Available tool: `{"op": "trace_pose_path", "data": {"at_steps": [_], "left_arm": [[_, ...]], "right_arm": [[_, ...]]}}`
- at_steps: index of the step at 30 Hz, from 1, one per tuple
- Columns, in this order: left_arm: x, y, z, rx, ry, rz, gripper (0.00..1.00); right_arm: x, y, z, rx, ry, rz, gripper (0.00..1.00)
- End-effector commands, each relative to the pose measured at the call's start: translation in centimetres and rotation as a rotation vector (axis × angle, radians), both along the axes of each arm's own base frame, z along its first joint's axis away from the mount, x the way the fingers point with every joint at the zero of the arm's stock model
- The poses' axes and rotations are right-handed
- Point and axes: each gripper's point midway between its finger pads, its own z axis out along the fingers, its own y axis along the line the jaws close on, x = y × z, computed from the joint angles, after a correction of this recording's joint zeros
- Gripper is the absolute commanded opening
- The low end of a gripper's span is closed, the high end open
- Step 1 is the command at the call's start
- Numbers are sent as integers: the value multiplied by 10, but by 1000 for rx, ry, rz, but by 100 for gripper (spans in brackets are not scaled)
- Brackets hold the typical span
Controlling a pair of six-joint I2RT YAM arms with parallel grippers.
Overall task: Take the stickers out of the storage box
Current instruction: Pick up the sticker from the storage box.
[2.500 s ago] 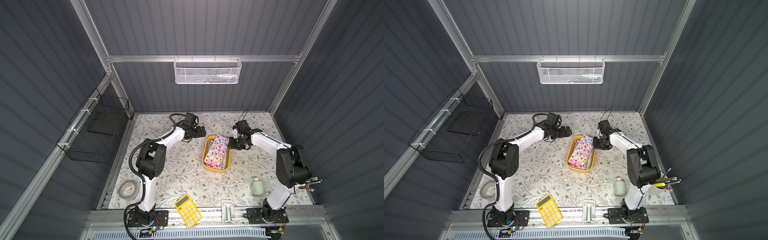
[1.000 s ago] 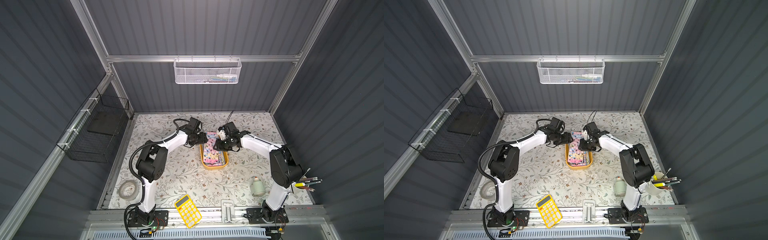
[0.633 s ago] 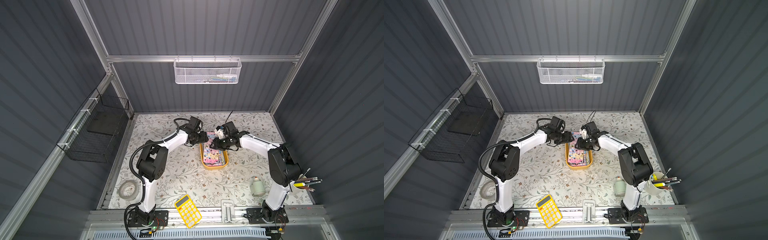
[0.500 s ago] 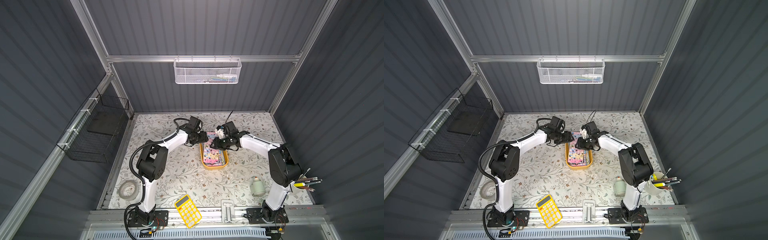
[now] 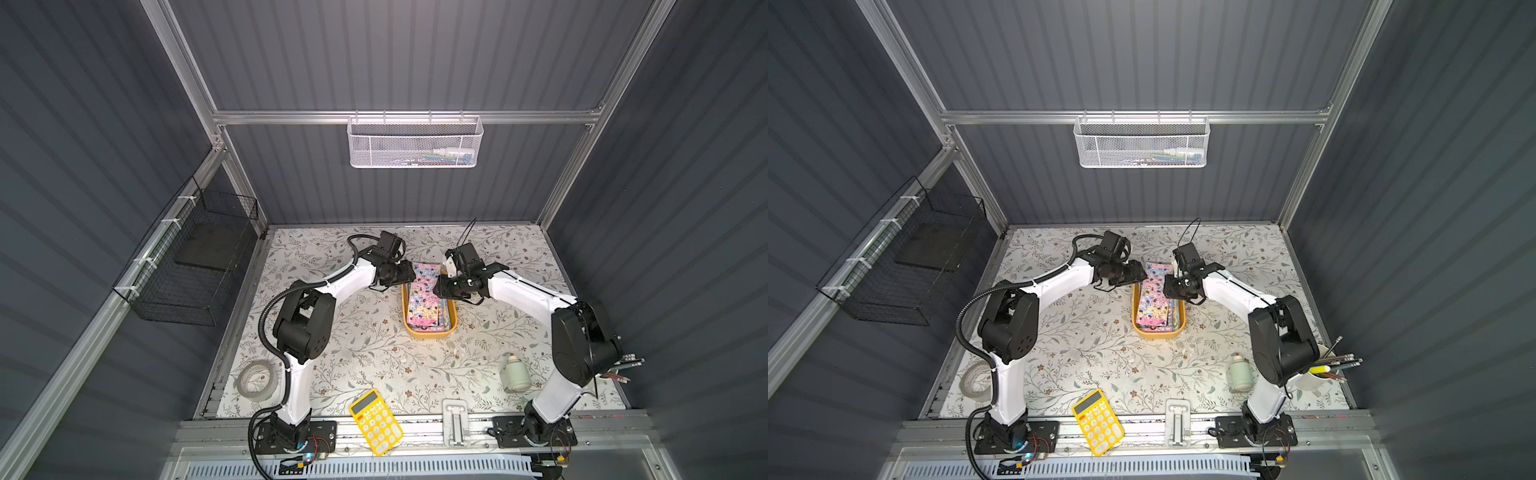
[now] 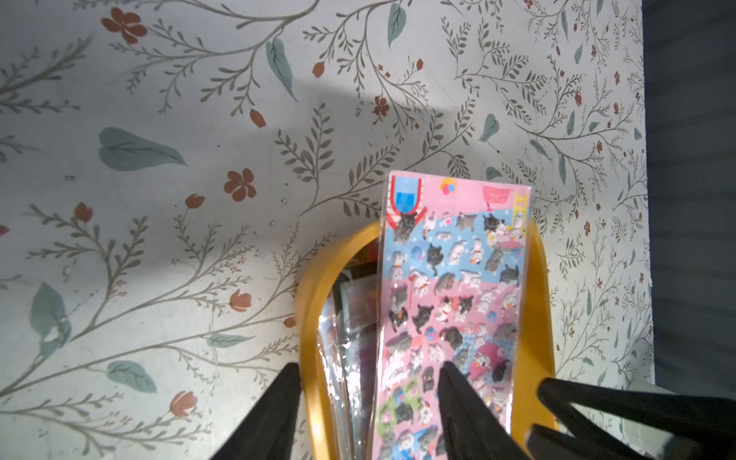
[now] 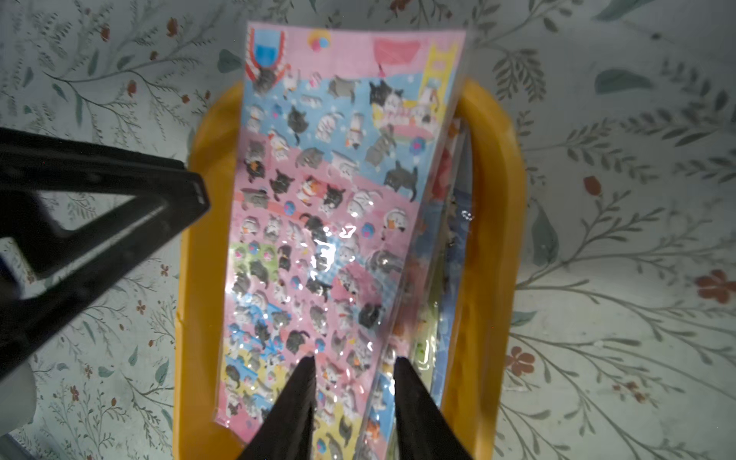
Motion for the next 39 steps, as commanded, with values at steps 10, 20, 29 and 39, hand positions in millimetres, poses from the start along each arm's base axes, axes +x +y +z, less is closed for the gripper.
{"op": "trace_pose_path", "data": {"at_steps": [10, 20, 29, 39], "left_arm": [[-1, -4, -3, 1, 9, -5, 61], [2, 0, 18, 4, -44, 1, 79], [6, 15, 42, 6, -91, 38, 100], [17, 30, 92, -198, -165, 51, 100]], "right_arm": [[-6, 38, -7, 215, 71, 75, 21], [-9, 46, 7, 301, 27, 96, 2], [-5, 43, 43, 400, -62, 109, 0], [1, 30, 68, 510, -86, 96, 0]]}}
